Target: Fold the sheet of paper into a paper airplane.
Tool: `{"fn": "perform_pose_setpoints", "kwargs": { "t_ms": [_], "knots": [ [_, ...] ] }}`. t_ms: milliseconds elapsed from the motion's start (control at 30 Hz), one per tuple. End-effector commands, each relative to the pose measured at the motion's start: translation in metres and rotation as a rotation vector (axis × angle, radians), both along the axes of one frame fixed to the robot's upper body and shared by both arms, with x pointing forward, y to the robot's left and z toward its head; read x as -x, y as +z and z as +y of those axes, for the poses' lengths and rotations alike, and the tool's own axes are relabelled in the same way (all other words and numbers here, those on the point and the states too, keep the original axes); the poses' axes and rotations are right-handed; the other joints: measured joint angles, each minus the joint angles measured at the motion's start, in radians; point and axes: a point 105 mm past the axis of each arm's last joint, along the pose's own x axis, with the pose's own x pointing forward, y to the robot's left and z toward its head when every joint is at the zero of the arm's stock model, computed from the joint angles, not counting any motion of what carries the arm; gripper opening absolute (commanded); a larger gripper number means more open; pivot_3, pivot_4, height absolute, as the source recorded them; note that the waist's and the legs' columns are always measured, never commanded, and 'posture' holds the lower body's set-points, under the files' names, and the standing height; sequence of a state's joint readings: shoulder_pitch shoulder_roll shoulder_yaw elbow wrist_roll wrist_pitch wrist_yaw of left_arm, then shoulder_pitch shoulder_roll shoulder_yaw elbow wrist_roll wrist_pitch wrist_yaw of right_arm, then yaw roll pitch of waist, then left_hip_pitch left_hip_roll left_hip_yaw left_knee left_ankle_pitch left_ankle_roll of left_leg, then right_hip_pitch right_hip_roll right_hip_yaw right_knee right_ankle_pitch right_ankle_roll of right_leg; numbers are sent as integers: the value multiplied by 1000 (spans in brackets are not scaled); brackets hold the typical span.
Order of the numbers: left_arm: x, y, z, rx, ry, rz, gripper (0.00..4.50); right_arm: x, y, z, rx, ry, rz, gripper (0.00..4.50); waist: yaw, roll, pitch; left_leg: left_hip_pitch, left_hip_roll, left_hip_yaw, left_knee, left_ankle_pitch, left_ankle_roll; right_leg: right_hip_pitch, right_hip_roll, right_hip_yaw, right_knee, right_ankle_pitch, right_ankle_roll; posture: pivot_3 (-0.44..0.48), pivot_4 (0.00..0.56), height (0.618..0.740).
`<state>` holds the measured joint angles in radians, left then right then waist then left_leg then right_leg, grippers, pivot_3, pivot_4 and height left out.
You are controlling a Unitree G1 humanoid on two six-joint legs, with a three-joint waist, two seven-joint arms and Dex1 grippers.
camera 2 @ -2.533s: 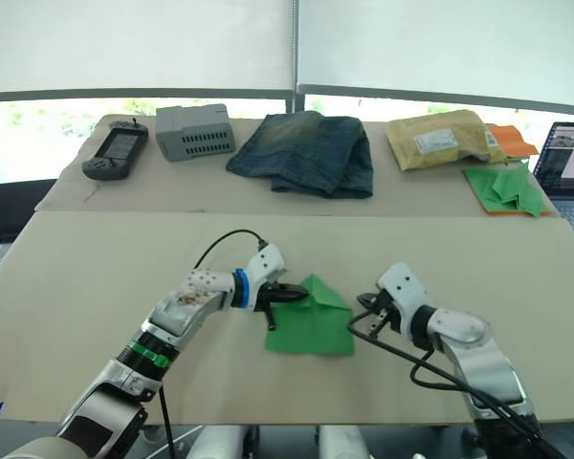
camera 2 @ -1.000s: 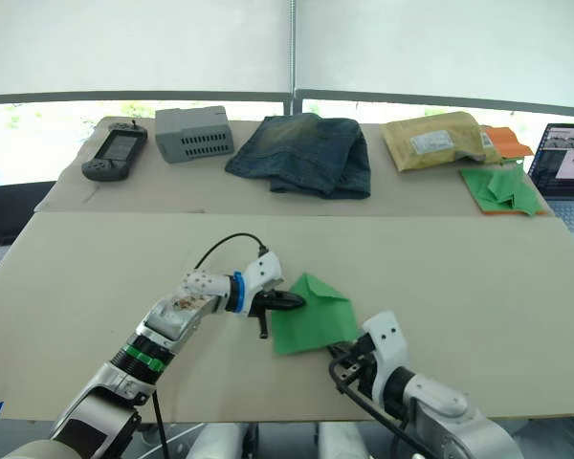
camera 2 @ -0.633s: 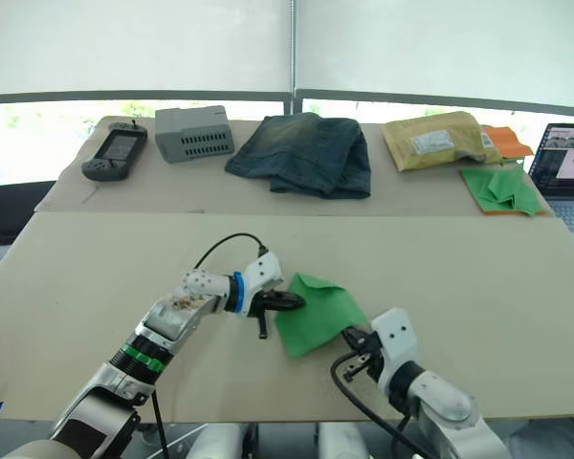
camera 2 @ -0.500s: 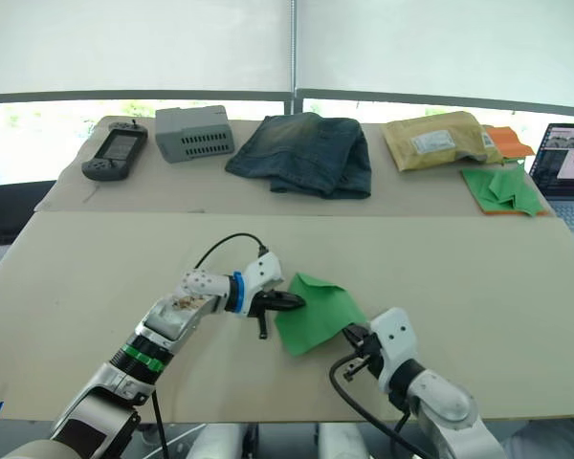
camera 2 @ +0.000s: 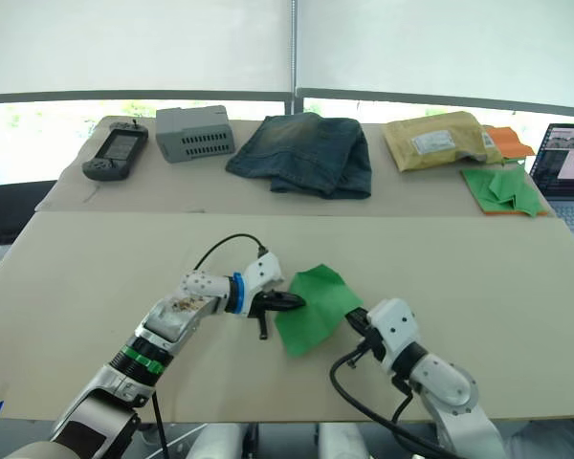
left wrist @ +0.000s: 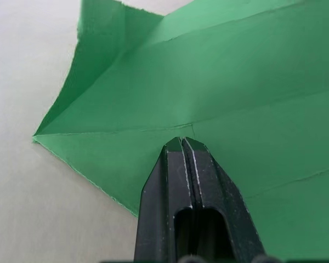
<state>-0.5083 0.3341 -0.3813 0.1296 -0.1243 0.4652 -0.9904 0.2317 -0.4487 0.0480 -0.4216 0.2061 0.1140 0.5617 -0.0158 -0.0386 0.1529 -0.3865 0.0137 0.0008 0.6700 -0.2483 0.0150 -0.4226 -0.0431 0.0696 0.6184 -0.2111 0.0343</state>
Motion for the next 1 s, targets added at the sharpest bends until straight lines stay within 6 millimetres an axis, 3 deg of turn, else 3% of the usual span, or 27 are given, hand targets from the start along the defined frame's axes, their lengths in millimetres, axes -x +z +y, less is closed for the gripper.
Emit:
{"fn": "perform_pose_setpoints", "kwargs": {
  "t_ms": [33, 300, 467, 667, 1000],
  "knots": [
    [2, -10, 8, -33, 34, 34, 27, 1, 24, 8, -115, 47, -75, 0, -1, 0, 0, 0, 0, 0, 0, 0, 0, 0, 0, 0, 0, 0, 0, 0, 150, 728],
    [2, -9, 12, -36, 55, 35, 27, 10, 4, 11, -207, 174, 114, 0, -2, 0, 0, 2, 0, 0, 0, 0, 0, 0, 0, 0, 5, -1, -2, 0, 150, 728],
    [1, -8, 12, -37, 62, 32, 27, -18, -29, -21, -53, 78, 212, 0, -5, 0, 0, 3, 0, 1, 2, 0, 0, 0, 0, 0, 7, -1, -2, 0, 150, 728],
    [2, -8, 15, -38, 77, 30, 27, -45, -2, -17, -117, 119, 160, 0, -4, 0, 0, 2, 0, 0, 4, 0, 0, 0, 1, 0, 8, -1, -2, 0, 150, 728],
    [-9, -3, 21, 4, 188, -1, 27, -56, 17, 3, -171, 245, 151, 0, -1, 0, 0, 2, 0, 0, 6, 0, 0, 0, 1, 0, 8, -1, -2, 0, 150, 728]
  ]
}}
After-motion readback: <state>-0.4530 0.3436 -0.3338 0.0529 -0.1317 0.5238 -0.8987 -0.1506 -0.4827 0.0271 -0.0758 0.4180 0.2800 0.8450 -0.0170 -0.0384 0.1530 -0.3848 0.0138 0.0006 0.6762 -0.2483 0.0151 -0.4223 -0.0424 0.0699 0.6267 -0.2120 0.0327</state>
